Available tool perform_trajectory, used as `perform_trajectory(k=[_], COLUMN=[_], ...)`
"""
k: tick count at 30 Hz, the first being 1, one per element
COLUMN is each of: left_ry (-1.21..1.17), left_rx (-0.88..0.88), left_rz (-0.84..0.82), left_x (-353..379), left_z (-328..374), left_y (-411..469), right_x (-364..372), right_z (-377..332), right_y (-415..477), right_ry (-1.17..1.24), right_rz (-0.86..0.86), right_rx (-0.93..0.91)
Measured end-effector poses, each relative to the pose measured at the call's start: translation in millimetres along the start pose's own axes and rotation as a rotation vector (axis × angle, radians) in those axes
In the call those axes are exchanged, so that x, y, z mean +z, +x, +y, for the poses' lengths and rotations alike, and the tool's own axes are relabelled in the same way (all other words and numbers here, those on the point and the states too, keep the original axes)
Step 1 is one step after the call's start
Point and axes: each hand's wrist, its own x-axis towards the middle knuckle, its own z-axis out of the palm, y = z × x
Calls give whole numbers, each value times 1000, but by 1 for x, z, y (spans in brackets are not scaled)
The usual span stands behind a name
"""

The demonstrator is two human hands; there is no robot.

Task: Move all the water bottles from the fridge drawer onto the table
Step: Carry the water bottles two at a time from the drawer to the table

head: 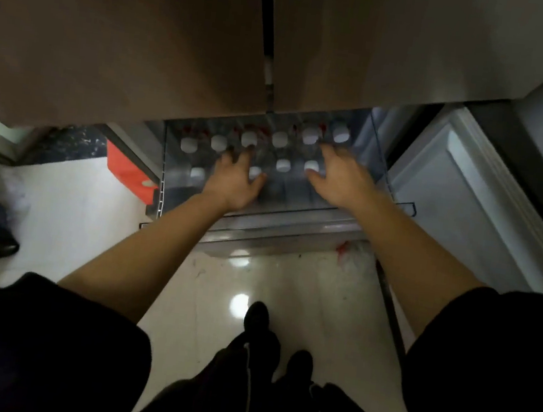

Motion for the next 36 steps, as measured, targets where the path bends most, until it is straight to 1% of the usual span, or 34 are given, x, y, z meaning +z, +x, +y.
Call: perform_trajectory(k=[2, 4, 6, 9, 11, 15, 18, 21, 24, 27, 30, 32, 34, 35, 36], left_ry=[21, 59, 127, 160, 158, 154, 93, 49, 59, 88, 111, 117, 90, 72, 67], left_rx=[-7, 46, 93, 71, 51, 76, 68, 74, 90, 131, 135, 119, 121, 132, 148], left_rz=[15, 49, 45, 11, 36, 52, 1, -71, -70, 28, 177, 339, 537, 610, 648], left_x=[3, 7, 11, 10, 7, 2, -4, -10, -17, -19, -16, -21, -31, -37, -43], left_z=[-1, -3, -7, -6, -2, 2, 2, 0, 2, 7, 12, 16, 21, 23, 24], left_y=[17, 36, 51, 61, 60, 51, 37, 19, 3, -18, -41, -52, -61, -65, -69], right_x=[3, 6, 9, 17, 21, 15, 10, 11, 9, 4, -1, -9, -22, -30, -39], right_z=[-4, -8, -10, -11, -12, -13, -15, -16, -17, -21, -25, -28, -31, -33, -36], right_y=[17, 34, 50, 68, 74, 65, 48, 28, 9, -11, -32, -45, -58, -63, -67], right_ry=[-11, -47, -110, -165, -154, -174, -127, -60, -24, 8, -18, -31, -25, -8, 13], right_rz=[6, 12, -15, -61, -87, -91, -91, -119, -106, 20, 134, 234, 342, 379, 394], right_rx=[-29, -59, -53, -25, -12, -7, -35, -4, 30, 4, -53, -90, -110, -117, -121])
